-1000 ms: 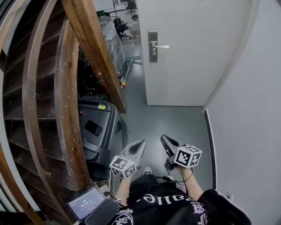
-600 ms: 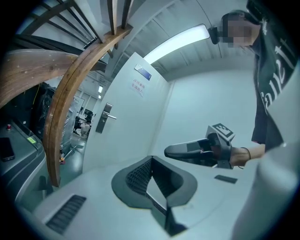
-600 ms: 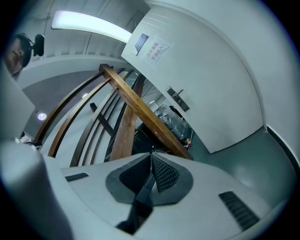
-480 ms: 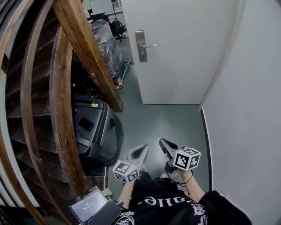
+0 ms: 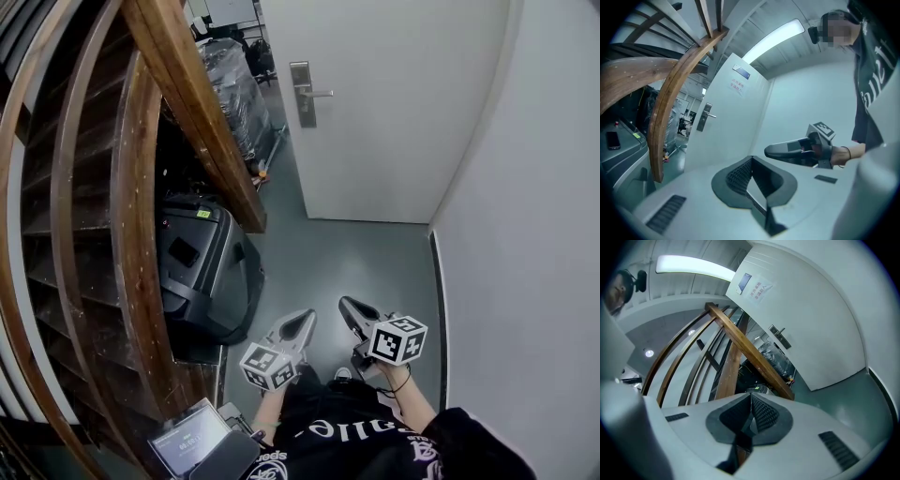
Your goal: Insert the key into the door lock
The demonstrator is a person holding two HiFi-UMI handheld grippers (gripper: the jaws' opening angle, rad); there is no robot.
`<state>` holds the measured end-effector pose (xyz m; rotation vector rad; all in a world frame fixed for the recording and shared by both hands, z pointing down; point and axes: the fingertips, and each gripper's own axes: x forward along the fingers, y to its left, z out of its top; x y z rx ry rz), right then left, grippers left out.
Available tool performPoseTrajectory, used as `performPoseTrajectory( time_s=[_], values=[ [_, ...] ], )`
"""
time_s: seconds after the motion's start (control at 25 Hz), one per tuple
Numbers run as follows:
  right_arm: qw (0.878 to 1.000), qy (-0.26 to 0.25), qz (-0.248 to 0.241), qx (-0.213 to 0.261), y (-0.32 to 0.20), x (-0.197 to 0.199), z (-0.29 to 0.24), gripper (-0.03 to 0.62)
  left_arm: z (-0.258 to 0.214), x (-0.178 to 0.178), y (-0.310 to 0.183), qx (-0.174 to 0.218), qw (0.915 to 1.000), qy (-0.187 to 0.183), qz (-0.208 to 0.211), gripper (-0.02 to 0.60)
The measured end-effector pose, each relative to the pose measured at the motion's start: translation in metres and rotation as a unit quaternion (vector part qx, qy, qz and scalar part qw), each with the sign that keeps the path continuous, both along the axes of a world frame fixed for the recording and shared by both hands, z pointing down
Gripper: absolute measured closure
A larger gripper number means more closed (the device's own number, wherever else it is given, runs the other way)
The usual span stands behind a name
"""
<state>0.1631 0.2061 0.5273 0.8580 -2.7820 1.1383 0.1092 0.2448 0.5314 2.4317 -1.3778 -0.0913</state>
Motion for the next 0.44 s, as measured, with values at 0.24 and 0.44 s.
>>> performPoseTrajectory(
  time_s=[0.24, 0.44],
  values=[
    [1.0, -0.003, -0.01, 0.008, 0.004, 0.005, -0.004, 0.569, -0.007, 0.01, 0.002, 0.008, 1.0, -0.002, -0.004, 0.577],
    [1.0, -0.002, -0.015, 0.011, 0.004, 0.009, -0.007, 0.569, -0.011, 0.014, 0.0, 0.013, 0.9999, -0.003, -0.009, 0.577]
  ],
)
